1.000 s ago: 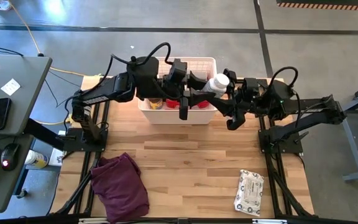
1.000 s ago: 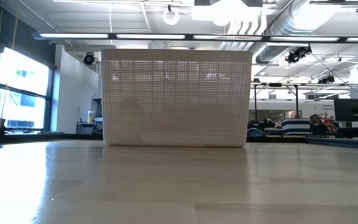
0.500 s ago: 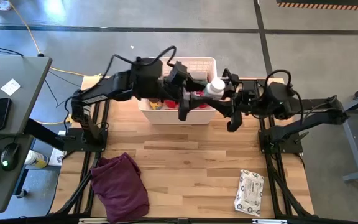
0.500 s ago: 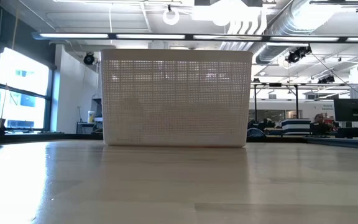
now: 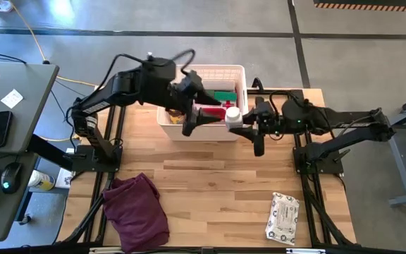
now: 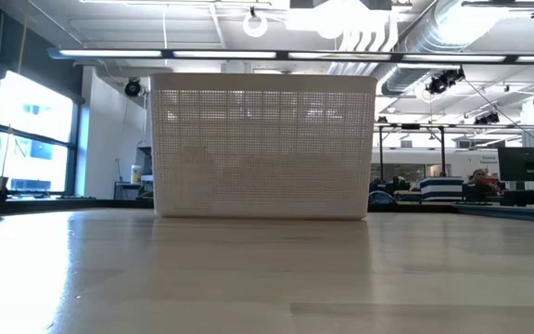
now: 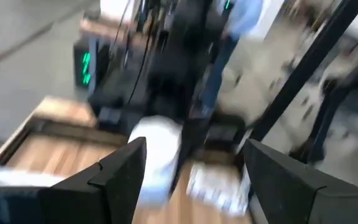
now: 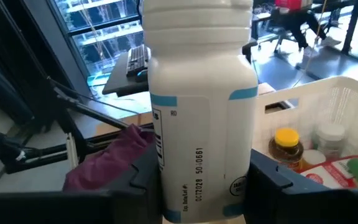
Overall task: Pick & place medical supplies in basket/bin
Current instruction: Put the white medicine bottle into the white bin
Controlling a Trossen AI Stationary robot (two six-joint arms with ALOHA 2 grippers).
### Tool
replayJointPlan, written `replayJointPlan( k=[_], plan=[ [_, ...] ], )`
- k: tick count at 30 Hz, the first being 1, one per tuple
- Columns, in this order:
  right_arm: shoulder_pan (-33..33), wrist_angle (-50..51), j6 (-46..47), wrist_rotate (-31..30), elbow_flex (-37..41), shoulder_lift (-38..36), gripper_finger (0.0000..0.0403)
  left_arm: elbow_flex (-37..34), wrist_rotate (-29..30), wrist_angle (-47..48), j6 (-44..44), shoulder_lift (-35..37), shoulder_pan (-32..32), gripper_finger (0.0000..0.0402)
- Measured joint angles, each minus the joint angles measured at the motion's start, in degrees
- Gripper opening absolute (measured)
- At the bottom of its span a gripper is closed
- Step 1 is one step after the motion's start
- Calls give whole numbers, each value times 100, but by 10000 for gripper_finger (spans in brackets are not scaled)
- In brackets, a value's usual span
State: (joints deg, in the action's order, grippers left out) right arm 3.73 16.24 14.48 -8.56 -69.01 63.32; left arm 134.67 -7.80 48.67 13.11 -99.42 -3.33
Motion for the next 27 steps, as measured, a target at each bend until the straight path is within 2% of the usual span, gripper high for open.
replayJointPlan(
  k=[3, 7, 14, 18, 23, 27],
  plan=[
    [0, 22, 26, 19, -4, 7, 143, -9, 75, 638, -136, -55, 0, 302],
    [2, 23, 28, 112, -4, 59, 133, -20, 130, 956, -269, -149, -4, 313],
    [2, 48, 61, 405, -4, 312, 140, -2, 131, 563, -429, -335, -2, 360],
    [2, -30, 72, 481, -4, 456, 141, -7, 134, 863, -392, -465, -2, 384],
    [2, 32, 109, 514, -4, 504, 134, -13, 128, 1407, -543, -594, -2, 379],
    [2, 161, 115, 564, -4, 499, 139, -9, 125, 1173, -550, -577, -2, 358]
  ],
)
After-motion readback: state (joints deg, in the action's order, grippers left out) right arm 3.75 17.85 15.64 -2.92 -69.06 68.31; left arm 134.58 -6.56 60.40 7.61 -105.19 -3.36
